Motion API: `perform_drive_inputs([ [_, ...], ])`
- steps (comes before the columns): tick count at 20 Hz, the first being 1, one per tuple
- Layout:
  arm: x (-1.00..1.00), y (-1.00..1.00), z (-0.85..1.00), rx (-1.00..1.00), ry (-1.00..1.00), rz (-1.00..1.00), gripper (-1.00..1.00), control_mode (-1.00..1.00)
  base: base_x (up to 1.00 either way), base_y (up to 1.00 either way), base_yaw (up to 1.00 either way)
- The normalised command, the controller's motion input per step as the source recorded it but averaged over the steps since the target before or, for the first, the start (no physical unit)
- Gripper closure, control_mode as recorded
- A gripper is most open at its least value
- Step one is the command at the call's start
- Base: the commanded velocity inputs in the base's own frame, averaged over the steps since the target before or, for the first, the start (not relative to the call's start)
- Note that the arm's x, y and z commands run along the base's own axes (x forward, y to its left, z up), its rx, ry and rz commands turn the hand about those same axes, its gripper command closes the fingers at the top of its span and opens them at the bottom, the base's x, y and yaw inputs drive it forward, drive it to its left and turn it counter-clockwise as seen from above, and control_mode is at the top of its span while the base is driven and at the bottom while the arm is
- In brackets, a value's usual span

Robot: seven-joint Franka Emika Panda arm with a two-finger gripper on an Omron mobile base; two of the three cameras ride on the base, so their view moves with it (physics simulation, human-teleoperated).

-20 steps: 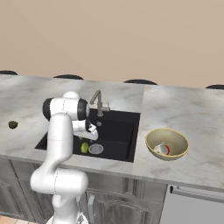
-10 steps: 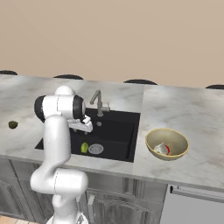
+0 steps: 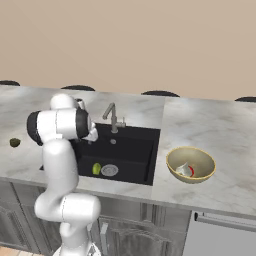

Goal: There is a mixed pile of frozen fruits and vegetables on the counter. Locate all the frozen vegetables and place the items in a bowl on the counter. Take all the frozen fruits and defrost them in a running sink.

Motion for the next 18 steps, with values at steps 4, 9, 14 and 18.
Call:
perform_drive_inputs([
  [4, -0.29, 0.43, 0.76, 0.01, 0.01, 0.05, -1.0, -1.0, 0.0, 0.0, 0.0],
  [9, -0.29, 0.25, 0.45, 0.06, 0.0, 0.09, -1.0, -1.0, 0.0, 0.0, 0.0],
  [14, -0.11, 0.49, 0.2, 0.06, 0.06, 0.3, -1.0, -1.0, 0.0, 0.0, 0.0],
  [18, -0.01, 0.61, 0.38, 0.0, 0.13, 0.36, -1.0, -1.0, 0.0, 0.0, 0.0],
])
